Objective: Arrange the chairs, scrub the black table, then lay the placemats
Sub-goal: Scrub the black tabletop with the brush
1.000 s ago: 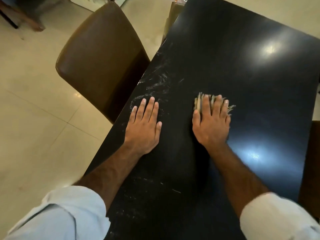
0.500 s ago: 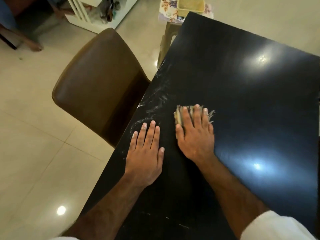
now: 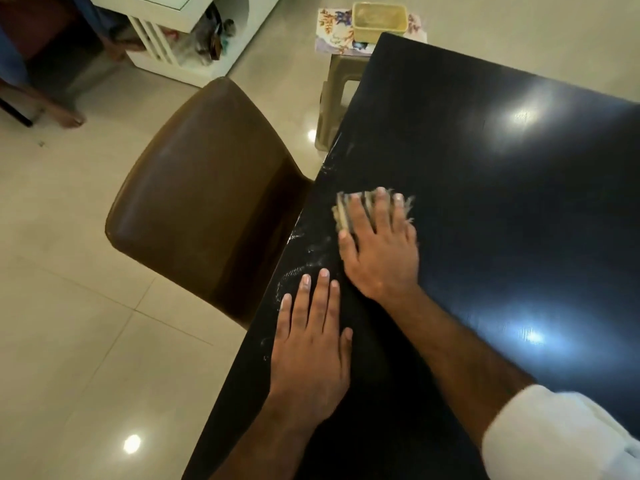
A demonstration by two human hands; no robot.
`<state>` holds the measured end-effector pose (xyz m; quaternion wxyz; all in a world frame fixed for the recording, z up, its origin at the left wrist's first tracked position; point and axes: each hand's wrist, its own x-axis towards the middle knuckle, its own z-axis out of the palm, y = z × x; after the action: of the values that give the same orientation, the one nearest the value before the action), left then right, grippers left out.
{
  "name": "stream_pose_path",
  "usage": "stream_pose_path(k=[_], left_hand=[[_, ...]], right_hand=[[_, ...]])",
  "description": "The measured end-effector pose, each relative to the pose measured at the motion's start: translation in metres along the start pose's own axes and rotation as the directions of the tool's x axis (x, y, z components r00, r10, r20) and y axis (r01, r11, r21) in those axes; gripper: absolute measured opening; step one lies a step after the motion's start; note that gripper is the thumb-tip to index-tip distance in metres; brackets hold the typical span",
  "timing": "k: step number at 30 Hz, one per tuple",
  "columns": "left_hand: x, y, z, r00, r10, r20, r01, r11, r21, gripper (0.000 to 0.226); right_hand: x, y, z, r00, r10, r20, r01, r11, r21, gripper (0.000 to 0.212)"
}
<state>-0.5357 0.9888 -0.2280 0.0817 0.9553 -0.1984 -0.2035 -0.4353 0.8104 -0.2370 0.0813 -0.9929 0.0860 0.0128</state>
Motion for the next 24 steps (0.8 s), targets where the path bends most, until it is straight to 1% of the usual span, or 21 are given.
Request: stream_pose_path(k=[2,3,5,8,10,11,13,15,16,17,18,19,21,22,23,24], left_hand=[[0.003,0.000,-0.001,1.000,-0.009,0.009,0.009,1.000,-0.009,0.075],[0.003,0.000,0.000,1.000,-0.004,0.007,0.004,1.000,-0.022,0.074],[0.006,-0.001,0.006,1.000,0.006,-0.006,-0.006,0.998,-0.057,0.077],[0.010,-0.005,0.015,1.000,0.006,-0.003,-0.006,0.999,-0.032,0.076],[0.010,-0.007,0.019,1.000,-0.010,-0.008,0.010,1.000,-0.023,0.074],[0.010,-0.006,0.017,1.000,-0.003,-0.023,0.003,1.000,-0.022,0.075],[0.009,-0.003,0.007,1.000,-0.002,-0.002,0.002,1.000,-0.019,0.078],[0.006,-0.001,-0.002,0.996,-0.010,0.092,0.013,0.999,-0.036,0.074],[0.006,0.001,-0.006,0.996,-0.019,0.089,0.024,0.998,-0.056,0.073],[0.009,0.002,-0.008,0.999,-0.026,0.046,0.030,0.996,-0.083,0.076],[0.011,0.002,-0.010,0.999,-0.022,-0.025,0.020,0.997,-0.068,0.078],[0.012,0.001,-0.007,0.998,-0.019,-0.055,0.016,0.998,-0.055,0.078],[0.014,-0.002,0.000,0.999,0.003,-0.036,-0.004,0.999,-0.036,0.078],[0.014,-0.004,0.004,0.999,0.011,-0.049,-0.012,1.000,-0.021,0.076],[0.013,-0.005,0.006,0.999,0.006,-0.053,-0.008,0.999,-0.034,0.074],[0.012,-0.005,0.006,0.999,0.006,-0.052,-0.008,0.999,-0.031,0.073]], right_hand=[[0.023,0.025,-0.003,0.981,0.189,-0.051,-0.189,0.982,-0.007,0.070],[0.043,0.034,-0.005,0.963,0.260,-0.076,-0.261,0.965,0.001,0.070],[0.094,0.042,-0.011,0.946,0.320,-0.044,-0.318,0.947,0.035,0.070],[0.162,0.024,-0.020,0.966,0.258,0.031,-0.259,0.963,0.071,0.071],[0.179,-0.001,-0.017,0.986,0.155,0.069,-0.158,0.987,0.043,0.072],[0.177,-0.013,-0.015,0.993,0.089,0.083,-0.092,0.996,0.023,0.072],[0.154,-0.027,-0.014,0.993,-0.046,0.112,0.046,0.999,0.001,0.071],[0.113,-0.028,-0.017,0.979,-0.156,0.130,0.158,0.987,-0.011,0.070],[0.094,-0.024,-0.018,0.972,-0.195,0.132,0.199,0.980,-0.016,0.069],[0.078,-0.017,-0.018,0.966,-0.221,0.137,0.225,0.974,-0.015,0.069],[0.071,-0.007,-0.018,0.966,-0.222,0.133,0.226,0.974,-0.014,0.069],[0.074,0.002,-0.019,0.974,-0.190,0.122,0.193,0.981,-0.013,0.070],[0.102,0.015,-0.021,0.996,-0.058,0.061,0.059,0.998,-0.017,0.072],[0.122,0.015,-0.023,0.999,0.011,0.034,-0.011,1.000,-0.012,0.072],[0.141,0.012,-0.023,0.997,0.066,0.032,-0.066,0.998,0.006,0.072],[0.156,0.003,-0.022,0.996,0.086,0.040,-0.086,0.996,0.016,0.071]])
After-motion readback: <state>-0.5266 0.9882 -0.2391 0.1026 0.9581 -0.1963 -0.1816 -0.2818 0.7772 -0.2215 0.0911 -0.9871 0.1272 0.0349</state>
